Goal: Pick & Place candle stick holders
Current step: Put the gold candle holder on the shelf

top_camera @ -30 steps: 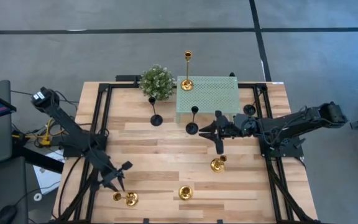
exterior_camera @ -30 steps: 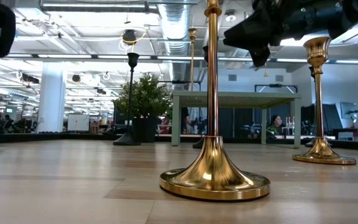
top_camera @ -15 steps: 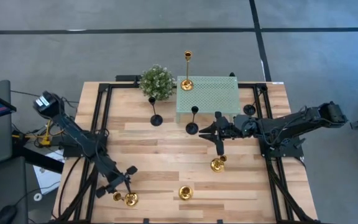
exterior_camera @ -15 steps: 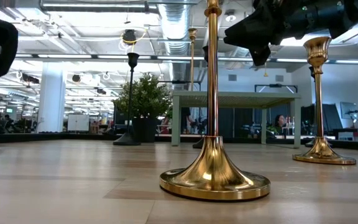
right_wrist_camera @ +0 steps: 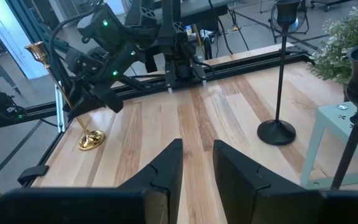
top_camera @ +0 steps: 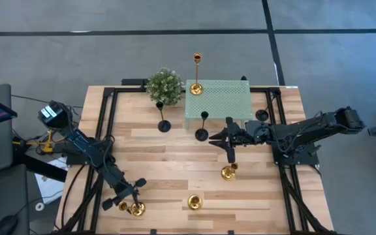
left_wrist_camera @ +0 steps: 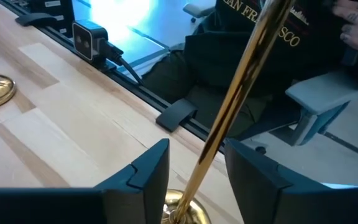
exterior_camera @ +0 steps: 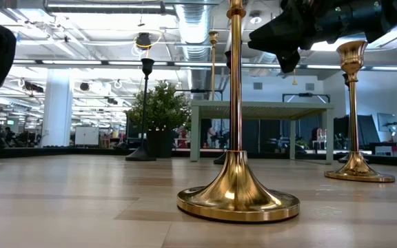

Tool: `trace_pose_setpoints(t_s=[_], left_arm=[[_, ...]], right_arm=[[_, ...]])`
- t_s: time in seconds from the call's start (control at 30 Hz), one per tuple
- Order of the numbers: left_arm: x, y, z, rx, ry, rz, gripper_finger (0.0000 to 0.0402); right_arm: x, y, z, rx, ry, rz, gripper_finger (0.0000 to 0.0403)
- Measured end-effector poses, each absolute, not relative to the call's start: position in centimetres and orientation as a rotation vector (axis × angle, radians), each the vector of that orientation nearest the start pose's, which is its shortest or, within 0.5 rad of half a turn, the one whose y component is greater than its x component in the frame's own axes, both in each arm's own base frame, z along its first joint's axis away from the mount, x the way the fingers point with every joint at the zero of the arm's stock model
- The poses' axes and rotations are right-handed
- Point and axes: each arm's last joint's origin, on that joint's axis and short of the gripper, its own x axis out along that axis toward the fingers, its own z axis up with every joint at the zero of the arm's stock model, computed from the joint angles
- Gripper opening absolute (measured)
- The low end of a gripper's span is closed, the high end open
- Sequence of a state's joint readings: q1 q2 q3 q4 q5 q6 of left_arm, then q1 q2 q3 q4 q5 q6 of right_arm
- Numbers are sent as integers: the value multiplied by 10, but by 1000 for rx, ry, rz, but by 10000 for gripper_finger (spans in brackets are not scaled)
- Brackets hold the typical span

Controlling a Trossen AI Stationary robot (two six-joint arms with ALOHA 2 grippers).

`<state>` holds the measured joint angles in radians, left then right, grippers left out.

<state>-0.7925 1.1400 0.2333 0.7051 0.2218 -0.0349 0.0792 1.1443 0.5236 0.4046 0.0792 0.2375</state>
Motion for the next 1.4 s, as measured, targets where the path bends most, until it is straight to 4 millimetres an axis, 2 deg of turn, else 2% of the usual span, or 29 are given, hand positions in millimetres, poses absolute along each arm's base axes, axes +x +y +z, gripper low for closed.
trace_pose_setpoints(t_s=[0.43, 0.57, 0.77, 1.0, 1.2, 1.4], left_arm=[[137, -149, 169, 24, 206, -1008, 42], [138, -148, 172, -9, 202, -982, 21], [142, -141, 179, -130, 190, -714, 19], [145, -133, 185, -148, 140, -514, 15], [154, -110, 195, -229, 105, -352, 15], [174, -89, 216, -190, 209, -191, 15]], right_arm=[[239, 17, 229, 220, 215, -22, 81], [239, 17, 229, 220, 215, -22, 81], [239, 17, 229, 220, 215, -22, 81], [239, 17, 229, 207, 215, -21, 81], [237, 17, 234, 125, 195, -10, 81], [228, 16, 247, 53, 139, 10, 81]])
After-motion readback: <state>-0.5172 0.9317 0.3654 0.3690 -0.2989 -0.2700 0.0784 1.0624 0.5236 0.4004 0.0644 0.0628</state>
